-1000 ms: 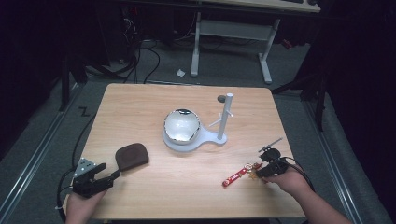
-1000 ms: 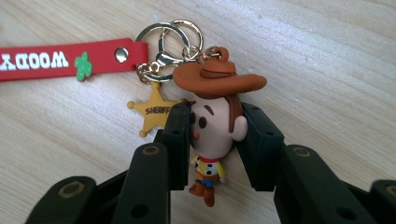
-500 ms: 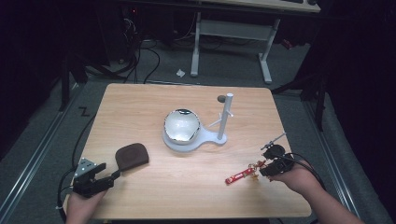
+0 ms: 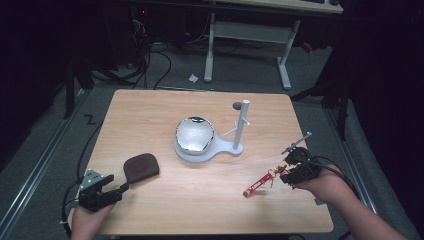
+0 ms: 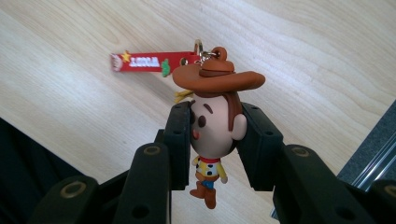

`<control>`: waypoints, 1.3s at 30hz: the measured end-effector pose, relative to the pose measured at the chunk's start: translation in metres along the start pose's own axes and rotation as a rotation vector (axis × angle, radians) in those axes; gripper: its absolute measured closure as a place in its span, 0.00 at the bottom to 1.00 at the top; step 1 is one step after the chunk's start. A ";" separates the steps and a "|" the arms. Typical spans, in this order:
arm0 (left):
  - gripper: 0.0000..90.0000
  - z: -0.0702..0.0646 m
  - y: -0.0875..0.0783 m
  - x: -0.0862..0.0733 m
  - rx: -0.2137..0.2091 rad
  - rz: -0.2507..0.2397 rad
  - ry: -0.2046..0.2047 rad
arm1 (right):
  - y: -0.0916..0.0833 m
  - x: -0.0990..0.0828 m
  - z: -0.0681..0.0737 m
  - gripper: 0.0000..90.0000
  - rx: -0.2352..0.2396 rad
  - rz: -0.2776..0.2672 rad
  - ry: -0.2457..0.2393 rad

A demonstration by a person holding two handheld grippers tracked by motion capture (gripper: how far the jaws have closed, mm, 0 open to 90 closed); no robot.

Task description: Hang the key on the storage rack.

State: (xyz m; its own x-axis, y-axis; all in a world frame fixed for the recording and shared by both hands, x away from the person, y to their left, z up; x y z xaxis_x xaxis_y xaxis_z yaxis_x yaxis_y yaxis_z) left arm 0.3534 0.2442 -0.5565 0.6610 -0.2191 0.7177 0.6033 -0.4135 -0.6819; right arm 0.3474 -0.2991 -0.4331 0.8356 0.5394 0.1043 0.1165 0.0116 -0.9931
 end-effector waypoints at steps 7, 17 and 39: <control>0.34 0.000 0.000 0.000 -0.001 -0.005 0.000 | -0.022 0.007 0.002 0.74 0.000 -0.005 -0.014; 0.34 0.001 0.000 0.000 -0.004 -0.009 -0.003 | -0.051 0.024 0.003 0.74 -0.028 -0.041 -0.031; 0.34 0.002 -0.002 0.000 0.000 -0.014 -0.005 | -0.060 0.061 0.020 0.74 -0.034 -0.038 -0.104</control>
Point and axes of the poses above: each handheld gripper's, and its own axes: y roughly forward along the jaws, x roughly out of its top, z roughly to its left, the point moved 5 cm from there along y, roughly forward along the jaws, and after that the axes turned 8 degrees about z, right-handed, at the moved point
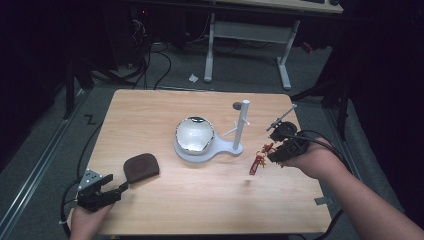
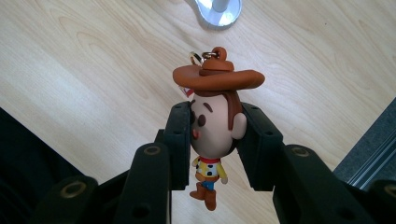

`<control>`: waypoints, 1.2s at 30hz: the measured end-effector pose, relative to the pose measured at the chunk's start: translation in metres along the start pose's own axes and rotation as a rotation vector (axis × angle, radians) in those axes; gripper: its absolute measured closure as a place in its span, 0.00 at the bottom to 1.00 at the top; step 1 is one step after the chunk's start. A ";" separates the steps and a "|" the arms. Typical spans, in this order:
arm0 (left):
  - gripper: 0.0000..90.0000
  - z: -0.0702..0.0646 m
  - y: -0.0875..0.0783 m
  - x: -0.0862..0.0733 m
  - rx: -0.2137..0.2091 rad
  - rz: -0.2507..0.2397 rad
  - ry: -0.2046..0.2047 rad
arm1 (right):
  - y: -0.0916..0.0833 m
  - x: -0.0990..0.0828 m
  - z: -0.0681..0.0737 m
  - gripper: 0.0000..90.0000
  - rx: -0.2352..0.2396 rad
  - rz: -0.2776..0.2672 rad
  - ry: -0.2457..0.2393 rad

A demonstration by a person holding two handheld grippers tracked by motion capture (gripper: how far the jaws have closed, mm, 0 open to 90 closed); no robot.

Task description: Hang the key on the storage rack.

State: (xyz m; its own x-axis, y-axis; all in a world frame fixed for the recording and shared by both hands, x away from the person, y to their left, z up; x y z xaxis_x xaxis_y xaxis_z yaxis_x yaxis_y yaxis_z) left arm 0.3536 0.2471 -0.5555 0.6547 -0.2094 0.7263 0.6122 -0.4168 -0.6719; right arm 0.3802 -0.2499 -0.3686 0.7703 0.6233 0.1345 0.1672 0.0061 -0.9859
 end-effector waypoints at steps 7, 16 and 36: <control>0.34 0.001 0.000 0.000 0.000 -0.001 -0.003 | -0.005 0.009 0.000 0.74 -0.001 0.003 -0.009; 0.34 0.001 0.000 0.000 -0.003 -0.002 -0.002 | -0.016 0.022 0.001 0.74 -0.013 -0.004 -0.014; 0.34 0.000 0.000 0.001 -0.009 -0.001 0.003 | -0.039 0.054 -0.003 0.74 -0.040 -0.042 -0.020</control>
Point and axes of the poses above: each handheld gripper's, and its own axes: y roughly forward along the jaws, x roughly out of its top, z roughly to its left, the point moved 5 cm from there along y, roughly forward along the jaws, and after that the axes turned 8 degrees about z, right-handed, at the moved point
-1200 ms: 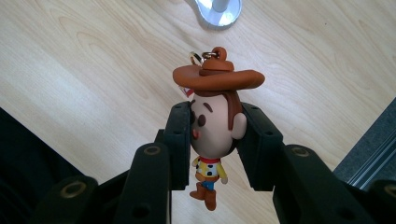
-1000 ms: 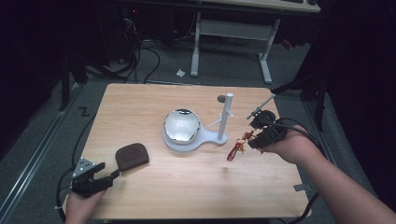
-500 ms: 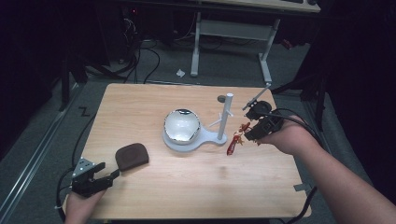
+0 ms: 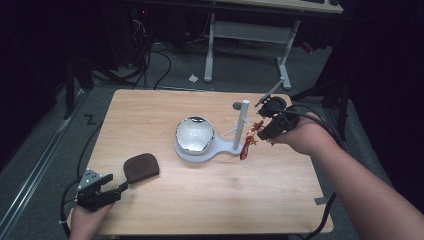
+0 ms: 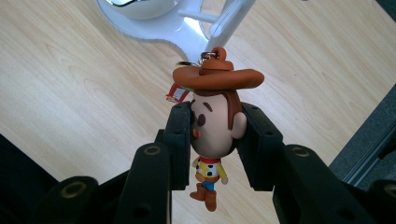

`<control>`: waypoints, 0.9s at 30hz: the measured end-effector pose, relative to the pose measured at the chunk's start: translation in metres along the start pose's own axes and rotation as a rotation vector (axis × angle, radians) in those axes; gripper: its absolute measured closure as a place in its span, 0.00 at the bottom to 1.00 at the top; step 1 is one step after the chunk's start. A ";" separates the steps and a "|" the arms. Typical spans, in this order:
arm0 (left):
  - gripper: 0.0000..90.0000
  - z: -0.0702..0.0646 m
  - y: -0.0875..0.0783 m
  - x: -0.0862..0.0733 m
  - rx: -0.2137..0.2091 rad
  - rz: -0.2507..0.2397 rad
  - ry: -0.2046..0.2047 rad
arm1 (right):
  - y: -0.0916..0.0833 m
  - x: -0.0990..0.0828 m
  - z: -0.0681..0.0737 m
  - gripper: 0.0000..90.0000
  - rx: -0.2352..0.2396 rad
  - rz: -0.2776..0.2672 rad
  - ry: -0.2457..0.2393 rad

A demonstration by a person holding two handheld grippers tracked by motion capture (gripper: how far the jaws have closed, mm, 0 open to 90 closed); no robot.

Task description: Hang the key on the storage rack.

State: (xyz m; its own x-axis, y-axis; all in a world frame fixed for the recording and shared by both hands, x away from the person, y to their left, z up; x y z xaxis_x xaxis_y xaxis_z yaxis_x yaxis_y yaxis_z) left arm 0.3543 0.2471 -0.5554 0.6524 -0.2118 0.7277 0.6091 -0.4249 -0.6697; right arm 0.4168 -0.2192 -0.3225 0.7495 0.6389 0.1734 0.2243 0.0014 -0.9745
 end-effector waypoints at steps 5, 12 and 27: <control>0.34 0.000 0.000 0.000 0.000 0.001 0.001 | -0.007 0.007 -0.005 0.74 -0.008 -0.025 0.011; 0.34 0.001 0.000 0.000 0.002 0.001 0.000 | -0.012 0.018 -0.010 0.74 -0.026 -0.046 0.015; 0.34 0.001 0.002 0.000 -0.003 0.005 0.001 | 0.012 0.014 -0.016 0.74 0.002 -0.026 0.040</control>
Point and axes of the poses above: each handheld gripper's, and its own axes: y roughly forward along the jaws, x roughly out of its top, z roughly to its left, the point moved 5 cm from there along y, roughly forward along the jaws, and after that the axes turned 8 degrees about z, right-handed, at the moved point
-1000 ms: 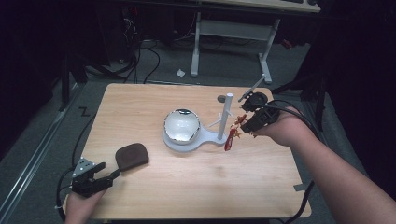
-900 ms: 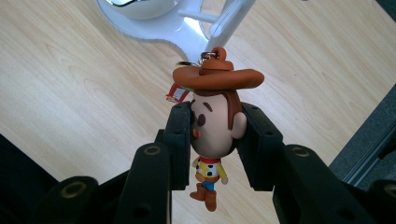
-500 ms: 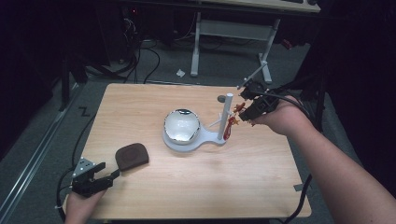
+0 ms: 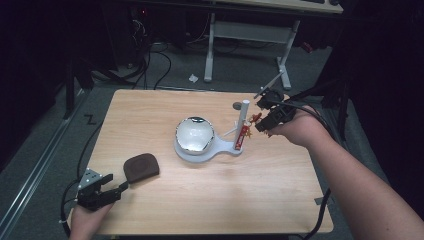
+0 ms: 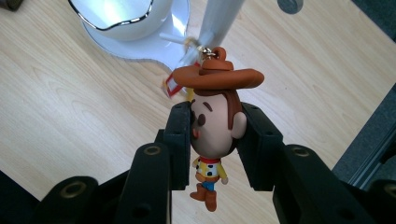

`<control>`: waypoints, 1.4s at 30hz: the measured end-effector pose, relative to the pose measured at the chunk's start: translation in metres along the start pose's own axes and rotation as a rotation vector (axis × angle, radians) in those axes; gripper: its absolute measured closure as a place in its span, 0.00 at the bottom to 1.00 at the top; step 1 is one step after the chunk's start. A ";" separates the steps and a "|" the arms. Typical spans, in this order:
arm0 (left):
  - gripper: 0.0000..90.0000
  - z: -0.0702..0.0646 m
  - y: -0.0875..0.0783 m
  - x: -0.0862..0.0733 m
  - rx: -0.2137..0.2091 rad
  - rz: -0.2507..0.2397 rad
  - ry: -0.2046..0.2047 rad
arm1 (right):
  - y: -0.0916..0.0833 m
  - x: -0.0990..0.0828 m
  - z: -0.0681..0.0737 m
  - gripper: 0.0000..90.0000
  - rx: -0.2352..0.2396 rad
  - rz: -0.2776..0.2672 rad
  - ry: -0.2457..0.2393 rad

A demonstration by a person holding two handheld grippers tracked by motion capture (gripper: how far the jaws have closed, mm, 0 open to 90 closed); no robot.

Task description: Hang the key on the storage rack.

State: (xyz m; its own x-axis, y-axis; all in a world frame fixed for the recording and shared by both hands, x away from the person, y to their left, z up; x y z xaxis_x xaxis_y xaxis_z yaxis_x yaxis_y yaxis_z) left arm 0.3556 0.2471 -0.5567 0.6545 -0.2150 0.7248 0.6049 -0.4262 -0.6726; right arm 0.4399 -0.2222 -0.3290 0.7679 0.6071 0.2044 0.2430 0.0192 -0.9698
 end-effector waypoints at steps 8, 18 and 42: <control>0.34 -0.001 0.001 0.000 0.002 0.004 0.004 | 0.020 -0.012 -0.001 0.74 0.028 0.001 0.013; 0.34 -0.002 0.001 0.000 -0.001 0.009 0.008 | 0.050 -0.018 -0.002 0.74 0.058 -0.012 0.036; 0.34 -0.002 0.003 -0.001 -0.005 0.020 0.015 | 0.104 -0.014 0.000 0.72 0.115 -0.050 0.079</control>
State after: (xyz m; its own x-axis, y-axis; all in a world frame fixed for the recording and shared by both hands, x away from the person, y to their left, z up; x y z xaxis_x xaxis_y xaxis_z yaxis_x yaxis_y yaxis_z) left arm 0.3561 0.2447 -0.5592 0.6597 -0.2366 0.7133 0.5896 -0.4256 -0.6865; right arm 0.4546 -0.2284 -0.4331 0.8018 0.5390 0.2581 0.2162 0.1410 -0.9661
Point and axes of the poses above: each handheld gripper's, and its own axes: y roughly forward along the jaws, x roughly out of its top, z roughly to its left, the point moved 5 cm from there along y, roughly forward along the jaws, and after that the axes turned 8 degrees about z, right-handed, at the moved point
